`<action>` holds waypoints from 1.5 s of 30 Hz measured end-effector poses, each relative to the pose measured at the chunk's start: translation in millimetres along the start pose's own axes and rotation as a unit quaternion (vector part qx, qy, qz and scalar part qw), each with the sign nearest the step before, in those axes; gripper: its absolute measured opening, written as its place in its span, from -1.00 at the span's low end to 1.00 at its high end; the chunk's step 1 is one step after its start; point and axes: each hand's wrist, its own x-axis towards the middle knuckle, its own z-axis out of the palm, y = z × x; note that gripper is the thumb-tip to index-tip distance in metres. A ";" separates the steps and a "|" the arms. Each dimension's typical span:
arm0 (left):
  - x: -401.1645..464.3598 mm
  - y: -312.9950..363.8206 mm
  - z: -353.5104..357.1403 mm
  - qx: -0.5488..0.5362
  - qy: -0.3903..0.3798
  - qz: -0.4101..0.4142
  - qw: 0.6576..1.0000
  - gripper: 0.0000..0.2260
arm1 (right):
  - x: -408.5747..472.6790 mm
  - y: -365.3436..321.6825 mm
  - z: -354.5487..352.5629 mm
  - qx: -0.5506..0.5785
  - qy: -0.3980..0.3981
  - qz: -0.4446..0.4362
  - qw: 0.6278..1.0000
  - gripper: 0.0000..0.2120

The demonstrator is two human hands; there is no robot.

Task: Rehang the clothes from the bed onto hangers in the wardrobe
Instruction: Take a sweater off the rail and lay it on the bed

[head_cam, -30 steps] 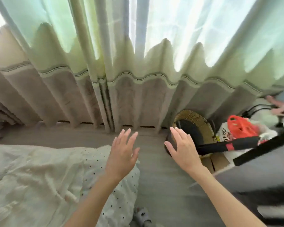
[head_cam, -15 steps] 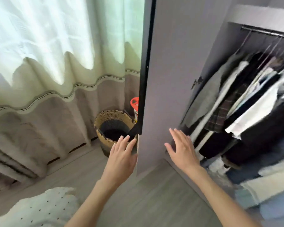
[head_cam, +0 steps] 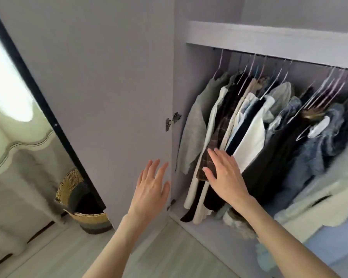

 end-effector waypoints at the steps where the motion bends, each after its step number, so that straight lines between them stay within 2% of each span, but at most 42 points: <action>1: 14.5 5.4 4.3 0.003 0.006 0.008 1.000 -0.57 | 8.5 9.5 -5.6 -0.002 0.004 0.002 1.000 -0.44; 5: 67.8 15.9 26.0 0.034 0.018 0.043 0.998 -0.57 | 46.9 43.2 -21.0 -0.023 0.020 0.002 1.000 -0.45; 7: 92.9 19.1 36.7 0.027 0.016 0.047 0.998 -0.62 | 66.9 55.9 -23.0 -0.024 0.032 0.002 0.999 -0.46; 12: 157.9 21.7 62.1 0.000 0.028 0.074 0.997 -0.59 | 117.0 74.5 -13.4 -0.016 0.065 0.000 0.998 -0.49; 17: 237.5 23.0 77.6 -0.021 0.045 0.085 0.995 -0.56 | 192.9 94.4 -6.1 -0.067 0.123 0.004 0.990 -0.52; 24: 338.6 34.8 88.7 -0.033 0.063 0.068 0.995 -0.55 | 278.2 113.1 -2.9 -0.153 0.139 0.003 0.978 -0.46; 28: 370.9 43.8 95.3 -0.019 0.057 0.056 0.997 -0.60 | 285.6 129.0 7.1 -0.201 0.141 0.029 0.969 -0.45; 36: 416.1 62.8 105.5 -0.014 0.035 0.011 0.999 -0.72 | 276.6 151.2 11.6 -0.217 0.181 -0.003 0.959 -0.48; 41: 436.5 69.6 112.9 -0.022 -0.031 -0.062 0.997 -0.72 | 274.6 161.1 13.2 -0.220 0.184 -0.012 0.958 -0.48; 45: 435.3 71.7 116.2 -0.087 0.005 -0.037 0.996 -0.77 | 273.4 162.8 13.6 -0.224 0.180 -0.016 0.958 -0.47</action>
